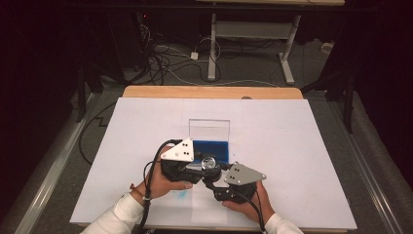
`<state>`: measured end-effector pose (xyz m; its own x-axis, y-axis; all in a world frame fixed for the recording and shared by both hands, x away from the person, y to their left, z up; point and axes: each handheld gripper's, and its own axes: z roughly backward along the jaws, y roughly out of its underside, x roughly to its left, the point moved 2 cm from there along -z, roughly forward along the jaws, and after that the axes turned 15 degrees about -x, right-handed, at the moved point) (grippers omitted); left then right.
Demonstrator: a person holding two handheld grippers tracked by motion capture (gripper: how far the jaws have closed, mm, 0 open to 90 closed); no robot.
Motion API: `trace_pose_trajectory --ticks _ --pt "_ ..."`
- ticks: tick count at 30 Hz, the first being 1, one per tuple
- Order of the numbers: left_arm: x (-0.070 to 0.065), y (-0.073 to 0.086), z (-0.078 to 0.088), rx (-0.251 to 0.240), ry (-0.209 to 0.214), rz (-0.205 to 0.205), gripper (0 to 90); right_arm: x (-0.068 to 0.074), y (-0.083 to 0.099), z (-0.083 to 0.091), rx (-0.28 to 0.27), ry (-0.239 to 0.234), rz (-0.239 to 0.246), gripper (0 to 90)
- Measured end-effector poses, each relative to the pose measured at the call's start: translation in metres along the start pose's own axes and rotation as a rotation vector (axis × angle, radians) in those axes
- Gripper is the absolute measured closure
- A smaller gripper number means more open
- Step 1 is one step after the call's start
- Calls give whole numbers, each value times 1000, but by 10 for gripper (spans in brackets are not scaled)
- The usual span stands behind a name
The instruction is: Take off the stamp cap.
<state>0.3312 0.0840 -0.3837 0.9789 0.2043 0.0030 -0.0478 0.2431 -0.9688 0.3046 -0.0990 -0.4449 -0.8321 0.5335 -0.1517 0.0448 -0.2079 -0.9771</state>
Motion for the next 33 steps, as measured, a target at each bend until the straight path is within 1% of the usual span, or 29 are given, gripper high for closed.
trace_pose_trajectory --ticks 7,10,12,13,15,17,18,20,21,23,27,29,31,33 --pt "0 -1 1 -5 -2 -5 543 -1 -1 2 1 3 -3 385" --pt "0 0 2 -7 -3 -7 543 -2 -2 3 11 15 -6 387" --pt "0 0 2 -7 -4 -7 543 -2 -2 4 21 24 5 388" --pt "1 1 3 -13 -5 -5 543 -4 -2 4 21 26 -6 388" --pt "1 0 5 -20 -14 -7 543 -6 -2 6 29 44 -5 388" --pt "2 0 6 -23 -16 -7 543 -9 -2 8 28 53 -20 389" --pt "2 0 6 -25 -18 -5 543 -10 -2 8 32 59 -13 388" --pt "2 1 6 -28 -17 -2 543 -10 -2 8 35 47 -10 388" --pt "2 1 5 -28 -24 -3 543 -9 -2 7 42 43 -5 388" --pt "2 0 6 -28 -16 -3 543 -7 -1 5 52 29 -4 388" --pt "3 -1 7 -31 -24 -8 543 -6 1 4 71 17 -1 388" --pt "3 -1 8 -29 -24 -8 543 -5 2 4 78 18 0 387" --pt "4 -1 9 -23 -33 -9 543 -5 3 5 89 19 11 387" --pt "5 -1 10 -18 -39 -13 543 -6 4 6 100 19 9 387"
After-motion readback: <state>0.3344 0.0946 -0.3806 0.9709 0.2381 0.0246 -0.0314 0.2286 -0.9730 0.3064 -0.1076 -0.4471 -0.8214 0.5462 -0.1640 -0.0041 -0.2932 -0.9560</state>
